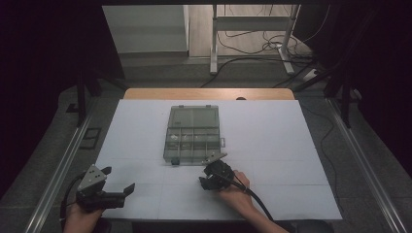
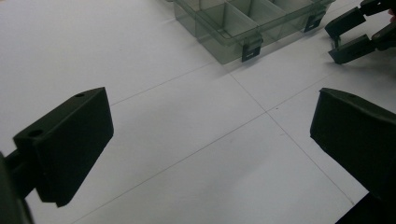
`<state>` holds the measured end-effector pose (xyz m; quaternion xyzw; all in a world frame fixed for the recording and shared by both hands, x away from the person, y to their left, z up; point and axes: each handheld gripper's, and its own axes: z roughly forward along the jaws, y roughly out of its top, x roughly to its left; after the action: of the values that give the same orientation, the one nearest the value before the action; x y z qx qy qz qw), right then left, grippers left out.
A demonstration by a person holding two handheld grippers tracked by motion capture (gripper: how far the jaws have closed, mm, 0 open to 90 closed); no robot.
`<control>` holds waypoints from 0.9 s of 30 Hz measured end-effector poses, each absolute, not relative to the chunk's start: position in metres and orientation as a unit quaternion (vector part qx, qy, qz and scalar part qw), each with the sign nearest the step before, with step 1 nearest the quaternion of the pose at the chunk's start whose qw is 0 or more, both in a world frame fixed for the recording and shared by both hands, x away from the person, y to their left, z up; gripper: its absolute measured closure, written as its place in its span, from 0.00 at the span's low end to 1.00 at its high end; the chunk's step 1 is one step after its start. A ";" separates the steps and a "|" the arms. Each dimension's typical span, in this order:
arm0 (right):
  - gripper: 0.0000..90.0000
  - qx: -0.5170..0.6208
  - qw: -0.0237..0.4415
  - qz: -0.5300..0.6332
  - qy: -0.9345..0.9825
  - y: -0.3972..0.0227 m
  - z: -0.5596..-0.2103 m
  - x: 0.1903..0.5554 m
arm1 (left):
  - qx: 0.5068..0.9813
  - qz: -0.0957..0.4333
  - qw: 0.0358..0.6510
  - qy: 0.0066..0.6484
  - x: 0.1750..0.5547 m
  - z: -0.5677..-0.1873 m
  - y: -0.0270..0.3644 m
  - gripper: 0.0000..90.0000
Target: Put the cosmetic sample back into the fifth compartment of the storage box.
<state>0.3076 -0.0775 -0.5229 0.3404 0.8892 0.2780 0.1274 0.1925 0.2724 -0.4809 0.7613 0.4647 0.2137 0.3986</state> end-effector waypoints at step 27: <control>0.45 0.309 0.091 0.324 0.890 -0.094 -0.502 0.312 | 0.761 0.209 0.400 0.466 0.193 -0.481 0.273 0.00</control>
<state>0.3120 -0.0936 -0.5024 0.3086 0.8896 0.3243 0.0908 0.1935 0.2731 -0.4812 0.7610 0.4660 0.2085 0.4002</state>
